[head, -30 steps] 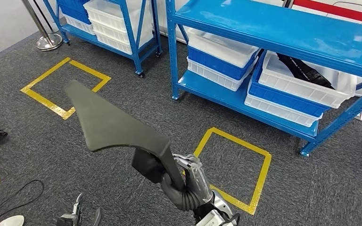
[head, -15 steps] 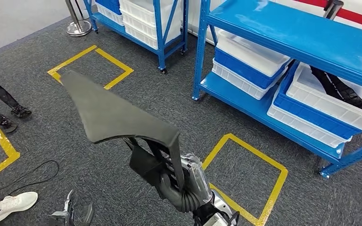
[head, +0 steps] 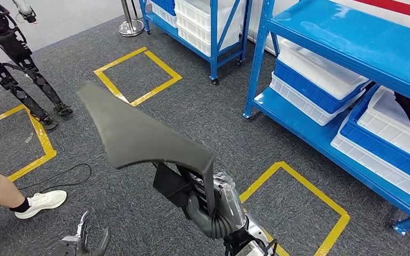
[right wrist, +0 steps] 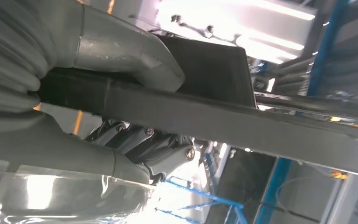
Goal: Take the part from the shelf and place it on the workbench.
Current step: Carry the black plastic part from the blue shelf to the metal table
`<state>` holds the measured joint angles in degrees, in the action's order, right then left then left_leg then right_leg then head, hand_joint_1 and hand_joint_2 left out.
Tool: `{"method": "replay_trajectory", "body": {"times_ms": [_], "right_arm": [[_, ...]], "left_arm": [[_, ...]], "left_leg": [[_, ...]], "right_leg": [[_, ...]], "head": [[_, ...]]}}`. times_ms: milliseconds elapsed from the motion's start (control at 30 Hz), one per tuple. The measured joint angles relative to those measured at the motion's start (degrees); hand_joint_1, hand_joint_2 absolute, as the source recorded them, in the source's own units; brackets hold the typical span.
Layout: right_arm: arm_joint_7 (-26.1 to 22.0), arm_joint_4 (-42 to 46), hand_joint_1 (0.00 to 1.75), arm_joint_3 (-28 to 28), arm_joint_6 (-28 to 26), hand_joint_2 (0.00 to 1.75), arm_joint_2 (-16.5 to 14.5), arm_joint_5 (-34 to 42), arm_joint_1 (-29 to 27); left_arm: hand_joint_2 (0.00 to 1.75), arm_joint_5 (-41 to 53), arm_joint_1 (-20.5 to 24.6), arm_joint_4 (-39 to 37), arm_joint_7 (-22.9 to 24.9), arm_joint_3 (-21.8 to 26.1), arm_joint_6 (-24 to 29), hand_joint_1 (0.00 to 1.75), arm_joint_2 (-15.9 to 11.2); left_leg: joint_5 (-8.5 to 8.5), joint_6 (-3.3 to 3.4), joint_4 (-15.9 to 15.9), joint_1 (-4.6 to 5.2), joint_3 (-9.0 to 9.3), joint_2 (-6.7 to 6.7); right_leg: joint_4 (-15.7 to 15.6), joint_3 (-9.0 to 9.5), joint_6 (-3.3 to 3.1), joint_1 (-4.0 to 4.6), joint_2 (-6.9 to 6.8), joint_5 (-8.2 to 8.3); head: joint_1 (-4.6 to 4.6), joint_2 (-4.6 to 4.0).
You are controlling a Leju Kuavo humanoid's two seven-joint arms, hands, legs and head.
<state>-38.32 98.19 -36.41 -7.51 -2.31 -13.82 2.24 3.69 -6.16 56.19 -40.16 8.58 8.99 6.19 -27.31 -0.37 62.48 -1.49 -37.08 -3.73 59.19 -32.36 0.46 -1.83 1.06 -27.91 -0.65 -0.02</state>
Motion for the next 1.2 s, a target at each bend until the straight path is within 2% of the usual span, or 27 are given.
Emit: {"method": "replay_trajectory", "body": {"times_ms": [33,67,100,133,167,200,233,300,333,367,400,433,500,567,600,633,667,700,733,767,800,867,933,1000,1067,1133,1200], "right_arm": [[0.02,0.09,1.75,0.11,0.29,1.75,-0.19,-0.12,-0.02],[0.05,0.16,1.75,0.23,0.63,1.75,-0.29,-0.24,-0.05],[0.08,0.17,1.75,0.33,0.99,1.75,-0.37,-0.34,-0.07],[0.1,0.16,1.75,0.43,1.33,1.75,-0.43,-0.41,-0.09],[0.09,0.15,1.75,0.48,1.77,1.75,-0.53,-0.43,-0.12],[0.02,0.11,1.75,0.53,2.18,1.75,-0.65,-0.41,-0.15],[-0.12,0.05,1.75,0.58,2.57,1.75,-0.82,-0.33,-0.2],[-0.56,-0.22,1.75,0.69,3.27,1.75,-1.26,-0.08,-0.3],[-0.74,-0.4,1.75,0.72,3.49,1.75,-1.51,0.05,-0.33],[-0.86,-0.63,1.75,0.76,3.67,1.75,-1.75,0.16,-0.33],[-0.9,-0.85,1.75,0.79,3.81,1.75,-2.02,0.23,-0.25],[-0.88,-1.06,1.75,0.81,4.0,1.75,-2.28,0.31,-0.1],[-0.75,-1.31,1.75,0.85,4.43,1.75,-2.61,0.51,0.3],[-0.47,-1.47,1.75,0.87,4.69,1.75,-2.57,0.67,0.44],[-0.26,-1.55,1.75,0.88,4.79,1.75,-2.49,0.71,0.42],[-0.05,-1.62,1.75,0.9,4.91,1.75,-2.42,0.74,0.4],[0.12,-1.66,1.75,0.9,5.08,1.75,-2.38,0.76,0.44],[0.32,-1.67,1.75,0.91,5.24,1.75,-2.37,0.74,0.51],[0.48,-1.67,1.75,0.91,5.37,1.75,-2.37,0.69,0.59],[0.58,-1.65,1.75,0.91,5.44,1.75,-2.36,0.65,0.69],[0.67,-1.63,1.75,0.91,5.47,1.75,-2.36,0.59,0.76],[0.78,-1.56,1.75,0.93,5.48,1.75,-2.37,0.54,0.86],[1.08,-1.41,1.75,0.99,5.53,1.75,-2.44,0.57,1.02],[1.74,-1.07,1.75,1.11,5.68,1.75,-2.68,0.77,1.22],[2.51,-0.58,1.75,1.21,5.83,1.75,-2.89,1.05,1.34],[3.03,-0.22,1.75,1.26,5.89,1.75,-2.91,1.23,1.39],[3.22,-0.12,1.75,1.29,5.9,1.75,-2.91,1.27,1.41]], "left_arm": [[1.75,-0.02,0.16,0.0,0.0,0.03,-0.05,0.0,0.03],[1.75,-0.05,0.32,0.0,0.01,0.07,-0.17,0.0,0.05],[1.75,-0.08,0.39,-0.01,0.01,0.11,-0.3,0.0,0.07],[1.75,-0.11,0.35,-0.01,0.01,0.2,-0.42,0.0,0.08],[1.75,-0.13,0.26,-0.01,0.01,0.33,-0.52,0.0,0.1],[1.75,-0.15,0.15,0.01,0.01,0.49,-0.54,0.0,0.11],[1.75,-0.16,0.07,0.1,0.01,0.7,-0.54,0.0,0.12],[1.75,-0.17,0.01,0.46,0.01,1.29,-0.58,0.0,0.14],[1.75,-0.16,-0.05,0.65,0.0,1.63,-0.69,0.0,0.14],[1.75,-0.14,-0.18,0.79,-0.01,1.97,-0.86,0.0,0.14],[1.75,-0.11,-0.44,0.93,-0.01,2.3,-1.11,0.0,0.14],[1.75,-0.08,-0.75,1.06,-0.02,2.6,-1.38,0.0,0.18],[1.75,0.02,-0.98,1.37,-0.03,3.01,-1.84,0.0,0.31],[1.75,0.08,-0.66,1.56,-0.02,3.1,-2.2,0.0,0.48],[1.75,0.08,-0.56,1.62,-0.01,3.11,-2.41,0.0,0.54],[1.75,0.05,-0.57,1.67,-0.01,3.11,-2.65,0.0,0.62],[1.75,0.03,-0.62,1.71,-0.01,3.11,-2.86,0.0,0.66],[1.75,0.01,-0.67,1.74,0.0,3.11,-3.07,0.0,0.71],[1.75,0.02,-0.67,1.84,0.01,3.11,-3.24,0.0,0.75],[1.75,0.04,-0.63,2.0,0.01,3.11,-3.34,0.0,0.8],[1.75,0.06,-0.58,2.2,-0.01,3.12,-3.42,0.0,0.84],[1.75,0.08,-0.53,2.62,-0.01,3.13,-3.46,0.0,0.87],[1.75,0.08,-0.68,2.89,0.0,3.18,-3.5,0.0,0.85],[1.75,0.02,-0.81,3.28,-0.01,3.19,-4.01,0.0,0.91],[1.75,0.06,-0.68,3.71,-0.01,3.14,-4.78,0.0,0.99],[1.75,0.31,-0.71,3.84,-0.01,3.11,-5.17,0.0,1.0],[1.75,0.46,-0.86,3.85,-0.01,3.09,-5.27,0.0,1.0]], "left_leg": [[-1.74,-0.12,3.1,0.1,-1.37,1.82],[-3.54,-0.22,6.69,0.12,-3.0,2.77],[-4.78,-0.26,9.74,0.12,-4.36,3.17],[-5.11,-0.22,11.25,0.12,-4.95,3.37],[-4.52,-0.09,10.82,0.16,-4.51,3.55],[-3.15,0.14,8.41,0.23,-2.99,3.89],[-1.6,0.48,4.78,0.41,-0.78,4.78],[0.0,1.29,-1.22,1.2,2.55,7.11],[0.12,1.65,-2.6,1.58,3.17,7.76],[-0.01,1.94,-2.96,1.9,3.14,7.69],[0.21,2.28,-3.23,1.95,3.15,6.95],[0.53,2.57,-3.61,1.84,3.34,6.37],[1.26,3.26,-4.38,1.47,3.66,5.13],[1.63,3.66,-4.55,1.28,3.53,3.69],[1.72,3.74,-4.54,1.28,3.42,2.86],[1.75,3.73,-4.52,1.28,3.36,2.01],[1.78,3.69,-4.49,1.27,3.34,1.16],[1.81,3.63,-4.46,1.24,3.38,0.32],[1.82,3.52,-4.41,1.22,3.43,-0.49],[1.79,3.29,-4.25,1.31,3.37,-1.27],[1.76,2.99,-4.1,1.37,3.23,-1.95],[1.81,2.27,-3.89,1.31,2.72,-3.08],[1.84,1.61,-3.77,0.86,2.27,-3.67],[0.45,1.05,-1.48,0.74,1.1,-1.19],[-2.73,0.6,4.78,0.64,-2.04,2.27],[-5.02,0.2,11.21,0.29,-5.47,3.28],[-5.44,0.02,13.49,0.12,-6.75,3.44]], "right_leg": [[-0.02,-0.02,-0.25,0.26,-0.67,0.02],[-0.02,-0.08,-0.48,0.53,-1.42,0.0],[-0.01,-0.15,-0.63,0.78,-2.19,-0.03],[-0.01,-0.2,-0.68,0.97,-2.93,-0.06],[-0.01,-0.23,-0.73,1.12,-3.64,-0.1],[-0.01,-0.21,-0.75,1.22,-4.29,-0.11],[-0.02,-0.17,-0.75,1.32,-4.89,-0.13],[0.0,-0.12,-0.66,1.66,-5.99,-0.18],[0.0,-0.1,-0.58,1.78,-6.5,-0.21],[-0.07,-0.06,-0.47,1.84,-7.05,-0.22],[-0.17,0.09,-0.29,1.82,-7.53,-0.25],[0.0,0.06,-0.1,1.8,-7.32,-0.42],[2.66,-0.93,0.02,1.73,-5.01,-1.97],[9.35,-3.96,-0.25,1.44,-2.33,-5.0],[12.86,-5.64,-0.25,1.31,-1.81,-6.24],[15.04,-6.75,-0.04,1.19,-1.6,-6.77],[15.19,-6.88,0.39,1.09,-1.47,-6.39],[13.1,-5.93,0.94,0.95,-1.25,-5.15],[9.41,-4.21,1.51,0.76,-0.56,-3.43],[5.33,-2.42,1.89,0.53,0.79,-1.94],[2.19,-0.98,1.97,0.32,1.84,-0.85],[-0.43,0.18,1.52,0.28,2.89,-0.18],[-0.59,0.37,0.81,0.28,1.77,0.05],[-0.86,0.55,0.0,0.11,0.5,0.2],[-0.96,0.63,-0.65,0.26,-1.0,0.12],[-0.95,0.62,-0.93,0.43,-2.49,-0.03],[-0.95,0.62,-0.99,0.46,-3.17,-0.08]], "head": [[-0.11,0.0],[-0.19,0.0],[-0.18,0.0],[-0.19,0.0],[-0.17,0.0],[-0.18,0.0],[-0.18,0.0],[-0.13,0.0],[-0.13,0.0],[-0.1,0.0],[-0.11,0.0],[-0.1,0.0],[0.0,0.0],[0.22,0.0],[0.34,0.0],[0.36,0.0],[0.38,0.0],[0.37,0.0],[0.39,0.0],[0.4,0.0],[0.35,0.0],[0.26,0.01],[0.26,0.01],[-0.08,0.0],[-0.46,0.0],[-0.51,0.0],[-0.53,0.0]]}}
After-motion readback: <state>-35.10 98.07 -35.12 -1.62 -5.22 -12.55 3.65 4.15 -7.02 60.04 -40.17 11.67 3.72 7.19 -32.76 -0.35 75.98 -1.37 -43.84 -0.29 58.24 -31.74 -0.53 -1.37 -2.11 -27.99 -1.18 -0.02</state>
